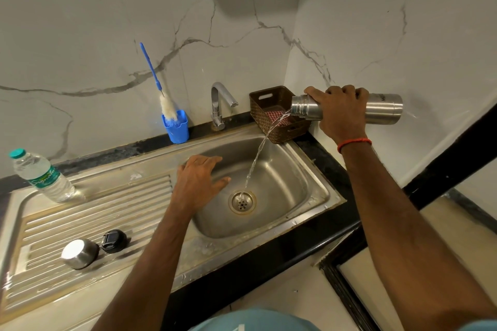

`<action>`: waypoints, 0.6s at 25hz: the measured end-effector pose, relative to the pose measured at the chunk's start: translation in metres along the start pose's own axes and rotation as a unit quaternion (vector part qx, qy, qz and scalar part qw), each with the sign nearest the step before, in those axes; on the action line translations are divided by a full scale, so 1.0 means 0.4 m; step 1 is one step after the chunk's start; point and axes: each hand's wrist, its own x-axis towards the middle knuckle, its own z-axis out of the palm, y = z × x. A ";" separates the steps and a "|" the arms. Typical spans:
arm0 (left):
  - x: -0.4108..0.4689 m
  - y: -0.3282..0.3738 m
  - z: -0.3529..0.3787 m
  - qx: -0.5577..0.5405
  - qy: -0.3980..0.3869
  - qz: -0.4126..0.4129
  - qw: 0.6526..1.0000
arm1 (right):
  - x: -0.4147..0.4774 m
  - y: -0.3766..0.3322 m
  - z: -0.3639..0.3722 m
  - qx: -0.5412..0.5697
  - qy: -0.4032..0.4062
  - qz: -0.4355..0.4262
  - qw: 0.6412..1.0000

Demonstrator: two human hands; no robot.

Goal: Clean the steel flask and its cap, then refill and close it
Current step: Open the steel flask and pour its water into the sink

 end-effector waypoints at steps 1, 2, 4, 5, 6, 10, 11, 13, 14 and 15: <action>0.000 0.000 0.001 0.001 0.001 0.001 1.000 | -0.001 0.002 0.000 0.000 -0.001 0.001 1.000; 0.000 0.001 0.002 0.002 0.001 0.002 1.000 | -0.002 0.004 0.001 0.001 -0.001 0.001 1.000; 0.000 0.000 0.003 0.000 0.002 0.001 1.000 | -0.005 0.007 0.001 0.000 0.001 0.001 1.000; 0.000 0.000 0.003 -0.001 0.001 0.000 1.000 | -0.006 0.010 0.002 -0.001 0.004 -0.001 1.000; 0.000 0.001 0.004 -0.001 0.000 0.000 1.000 | -0.007 0.011 0.001 -0.001 0.009 -0.002 1.000; 0.001 0.005 0.006 0.004 -0.001 0.001 1.000 | -0.006 0.016 -0.003 -0.004 0.018 -0.003 1.000; 0.001 0.006 0.007 0.005 0.002 0.002 1.000 | -0.005 0.017 -0.005 -0.003 0.019 -0.002 1.000; 0.002 0.006 0.006 0.004 0.004 0.005 1.000 | -0.006 0.019 -0.007 -0.003 0.018 -0.001 1.000; 0.003 0.006 0.005 0.004 0.004 0.005 1.000 | -0.007 0.019 -0.007 -0.003 0.018 -0.002 1.000; 0.003 0.006 0.005 0.005 0.002 0.004 1.000 | -0.008 0.020 -0.007 -0.001 0.017 -0.002 1.000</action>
